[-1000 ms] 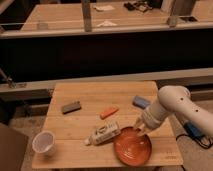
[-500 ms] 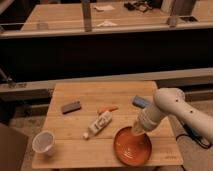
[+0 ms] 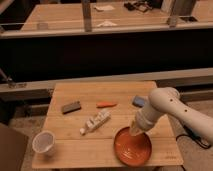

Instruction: Place the bottle in the ceramic bowl

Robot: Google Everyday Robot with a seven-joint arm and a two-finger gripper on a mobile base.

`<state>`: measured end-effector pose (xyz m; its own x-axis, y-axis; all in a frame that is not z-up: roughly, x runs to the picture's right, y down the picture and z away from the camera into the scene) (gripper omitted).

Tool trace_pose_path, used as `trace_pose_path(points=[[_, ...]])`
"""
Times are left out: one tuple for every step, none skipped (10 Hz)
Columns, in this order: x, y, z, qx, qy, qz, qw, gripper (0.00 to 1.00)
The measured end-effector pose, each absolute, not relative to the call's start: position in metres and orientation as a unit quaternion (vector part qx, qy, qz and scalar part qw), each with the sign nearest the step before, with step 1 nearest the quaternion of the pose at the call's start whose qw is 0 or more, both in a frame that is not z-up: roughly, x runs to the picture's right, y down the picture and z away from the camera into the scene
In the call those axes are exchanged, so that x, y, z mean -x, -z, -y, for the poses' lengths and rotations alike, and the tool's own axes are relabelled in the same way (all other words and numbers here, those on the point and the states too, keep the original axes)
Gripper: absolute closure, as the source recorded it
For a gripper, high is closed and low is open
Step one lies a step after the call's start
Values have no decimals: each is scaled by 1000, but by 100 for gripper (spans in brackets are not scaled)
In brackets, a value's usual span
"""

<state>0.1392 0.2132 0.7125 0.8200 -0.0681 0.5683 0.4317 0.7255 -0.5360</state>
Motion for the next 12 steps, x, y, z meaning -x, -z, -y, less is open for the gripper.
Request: trace_pose_path(points=[[-137, -712, -210, 345, 142, 267, 889, 75], [-135, -713, -209, 346, 149, 266, 887, 72], [-130, -715, -208, 347, 156, 267, 886, 75], [-129, -716, -209, 347, 161, 265, 885, 87], [-129, -717, -209, 347, 163, 265, 885, 93], [-129, -719, -207, 347, 163, 264, 885, 93], [-128, -721, -205, 347, 165, 264, 885, 87], [-126, -723, -203, 348, 169, 266, 883, 79], [-126, -724, -203, 349, 173, 265, 882, 69], [-125, -726, -203, 351, 178, 266, 880, 56], [-125, -728, -202, 351, 182, 266, 879, 46], [-125, -731, -201, 351, 182, 266, 879, 43]])
